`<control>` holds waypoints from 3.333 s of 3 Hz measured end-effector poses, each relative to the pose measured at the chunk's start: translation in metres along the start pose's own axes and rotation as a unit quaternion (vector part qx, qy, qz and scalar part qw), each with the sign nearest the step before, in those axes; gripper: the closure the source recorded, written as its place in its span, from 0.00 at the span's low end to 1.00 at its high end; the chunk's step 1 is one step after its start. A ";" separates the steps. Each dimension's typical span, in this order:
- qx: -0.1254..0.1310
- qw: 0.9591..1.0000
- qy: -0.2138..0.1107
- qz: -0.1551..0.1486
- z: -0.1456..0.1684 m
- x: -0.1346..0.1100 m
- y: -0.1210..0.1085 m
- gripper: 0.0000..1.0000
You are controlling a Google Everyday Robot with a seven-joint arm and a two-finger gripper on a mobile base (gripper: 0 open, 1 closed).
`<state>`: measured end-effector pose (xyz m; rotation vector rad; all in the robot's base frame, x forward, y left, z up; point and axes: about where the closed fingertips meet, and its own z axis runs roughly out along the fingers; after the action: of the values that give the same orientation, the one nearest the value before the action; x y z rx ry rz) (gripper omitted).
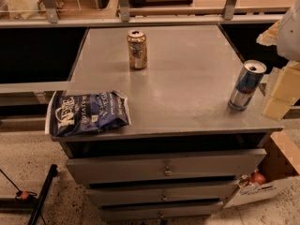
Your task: Move orange can near blue chip bag
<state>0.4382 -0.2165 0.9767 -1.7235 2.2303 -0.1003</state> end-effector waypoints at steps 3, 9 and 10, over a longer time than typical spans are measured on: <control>0.016 1.000 -0.023 -0.006 0.016 -0.024 -0.051 0.00; 0.102 0.972 -0.213 0.014 0.089 -0.129 -0.187 0.00; 0.087 0.960 -0.267 0.004 0.104 -0.168 -0.211 0.00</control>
Offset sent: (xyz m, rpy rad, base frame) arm 0.0392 0.0040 -0.0065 0.0140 -0.0080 0.0147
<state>0.7023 -0.0994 0.9649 -1.4361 1.7740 0.1502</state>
